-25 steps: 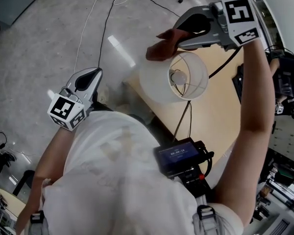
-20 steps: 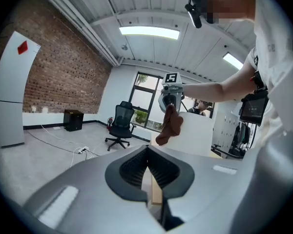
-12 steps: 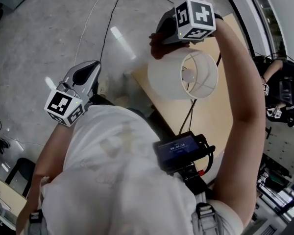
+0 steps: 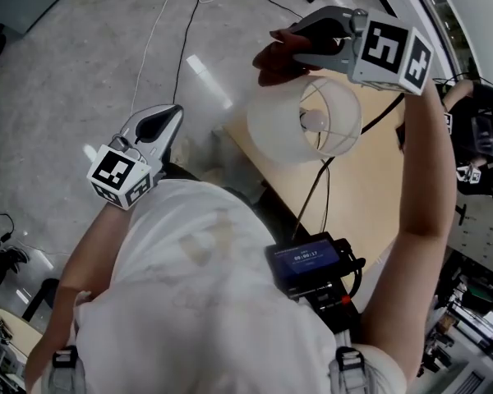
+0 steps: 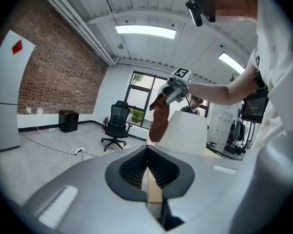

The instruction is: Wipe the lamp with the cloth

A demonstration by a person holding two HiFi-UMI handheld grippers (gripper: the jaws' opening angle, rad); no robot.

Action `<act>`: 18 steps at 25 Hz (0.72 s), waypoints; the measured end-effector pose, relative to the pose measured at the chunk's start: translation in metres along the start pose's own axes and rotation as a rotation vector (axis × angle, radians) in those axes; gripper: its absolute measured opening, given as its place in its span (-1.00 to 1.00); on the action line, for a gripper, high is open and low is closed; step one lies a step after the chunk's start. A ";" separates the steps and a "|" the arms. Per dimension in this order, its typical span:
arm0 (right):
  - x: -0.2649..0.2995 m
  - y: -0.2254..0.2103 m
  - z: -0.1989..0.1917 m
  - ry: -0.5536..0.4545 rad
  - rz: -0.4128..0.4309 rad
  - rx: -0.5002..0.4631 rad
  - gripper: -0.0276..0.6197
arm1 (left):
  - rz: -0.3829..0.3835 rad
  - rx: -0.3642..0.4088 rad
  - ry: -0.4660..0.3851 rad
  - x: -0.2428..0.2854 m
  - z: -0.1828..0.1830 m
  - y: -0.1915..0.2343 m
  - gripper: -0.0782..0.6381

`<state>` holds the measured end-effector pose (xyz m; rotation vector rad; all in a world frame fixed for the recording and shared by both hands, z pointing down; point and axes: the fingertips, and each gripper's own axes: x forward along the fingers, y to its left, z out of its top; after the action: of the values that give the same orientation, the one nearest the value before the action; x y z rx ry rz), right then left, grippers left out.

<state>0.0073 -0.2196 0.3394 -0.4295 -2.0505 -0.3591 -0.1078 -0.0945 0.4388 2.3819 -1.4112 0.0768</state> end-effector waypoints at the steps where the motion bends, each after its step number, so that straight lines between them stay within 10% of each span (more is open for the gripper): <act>1: -0.015 0.001 0.006 -0.015 -0.060 0.007 -0.57 | -0.012 0.009 0.004 0.002 0.001 -0.005 -0.78; 8: -0.083 0.011 0.044 -0.076 -0.538 0.164 -0.57 | -0.086 0.047 0.059 0.014 0.003 -0.034 -0.78; 18: -0.100 -0.007 0.097 -0.034 -0.689 0.269 -0.57 | -0.297 0.047 0.055 0.027 0.025 -0.023 -0.78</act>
<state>-0.0239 -0.2004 0.2045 0.4545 -2.1948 -0.4724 -0.0775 -0.1157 0.4154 2.5787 -1.0287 0.0971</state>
